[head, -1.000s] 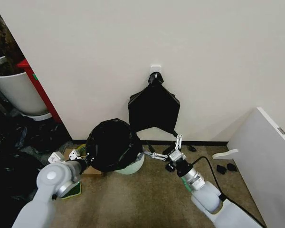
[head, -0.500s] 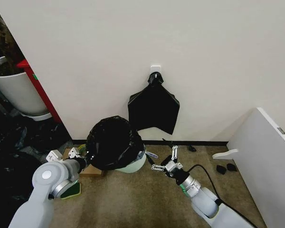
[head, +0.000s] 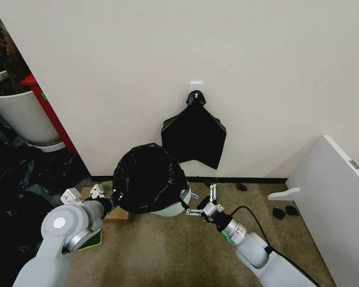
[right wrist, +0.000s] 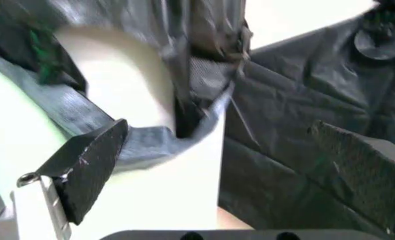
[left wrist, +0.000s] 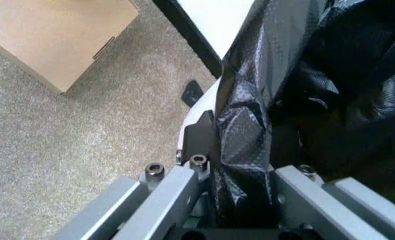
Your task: Place the garbage bag over the trash bin.
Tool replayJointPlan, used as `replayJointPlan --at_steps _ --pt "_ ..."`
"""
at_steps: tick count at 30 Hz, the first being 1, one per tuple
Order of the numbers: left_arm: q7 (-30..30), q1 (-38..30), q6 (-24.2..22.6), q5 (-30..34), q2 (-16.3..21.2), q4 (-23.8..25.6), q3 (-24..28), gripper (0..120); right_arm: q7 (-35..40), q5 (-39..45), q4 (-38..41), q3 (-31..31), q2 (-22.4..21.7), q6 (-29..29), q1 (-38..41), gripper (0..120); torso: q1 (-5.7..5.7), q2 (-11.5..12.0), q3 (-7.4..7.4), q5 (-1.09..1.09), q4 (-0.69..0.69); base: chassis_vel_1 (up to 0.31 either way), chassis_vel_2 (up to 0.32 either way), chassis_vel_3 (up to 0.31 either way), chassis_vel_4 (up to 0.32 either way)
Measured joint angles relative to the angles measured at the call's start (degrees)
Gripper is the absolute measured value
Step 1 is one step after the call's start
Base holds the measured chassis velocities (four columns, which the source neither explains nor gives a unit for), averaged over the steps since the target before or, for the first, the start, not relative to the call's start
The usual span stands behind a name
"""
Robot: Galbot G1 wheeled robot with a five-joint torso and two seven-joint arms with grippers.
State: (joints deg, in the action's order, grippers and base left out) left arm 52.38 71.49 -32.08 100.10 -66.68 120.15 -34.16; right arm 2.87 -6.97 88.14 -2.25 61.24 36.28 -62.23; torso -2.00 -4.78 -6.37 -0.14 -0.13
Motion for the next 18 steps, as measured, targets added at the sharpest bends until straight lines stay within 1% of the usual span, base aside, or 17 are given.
replayJointPlan --at_steps 11,14,16,18 --pt "0.21 0.11 -0.31 0.21 0.12 0.63 -0.27 0 5.82 -3.83 -1.29 1.15 -0.89 -2.66 0.29 100 0.0 0.0 0.0 0.0 0.0 0.0 0.0 0.0 0.0" --pt "0.21 0.1 -0.31 -0.02 0.24 0.63 -0.28 0 6.13 -3.84 -1.31 1.2 -1.47 -1.47 0.11 100 0.0 0.0 0.0 0.0 0.0 0.0 0.0 0.0 0.0" --pt "0.05 0.04 -0.19 -0.61 0.44 0.45 -0.03 0 4.68 -2.35 -1.32 1.38 -2.19 2.45 0.04 100 0.0 0.0 0.0 0.0 0.0 0.0 0.0 0.0 0.0" --pt "-0.09 -0.17 -0.13 -1.06 0.62 0.07 0.44 0 1.15 0.34 -1.28 1.75 -2.76 5.94 0.03 100 0.0 0.0 0.0 0.01 0.0 0.0 0.0 0.0 0.0"
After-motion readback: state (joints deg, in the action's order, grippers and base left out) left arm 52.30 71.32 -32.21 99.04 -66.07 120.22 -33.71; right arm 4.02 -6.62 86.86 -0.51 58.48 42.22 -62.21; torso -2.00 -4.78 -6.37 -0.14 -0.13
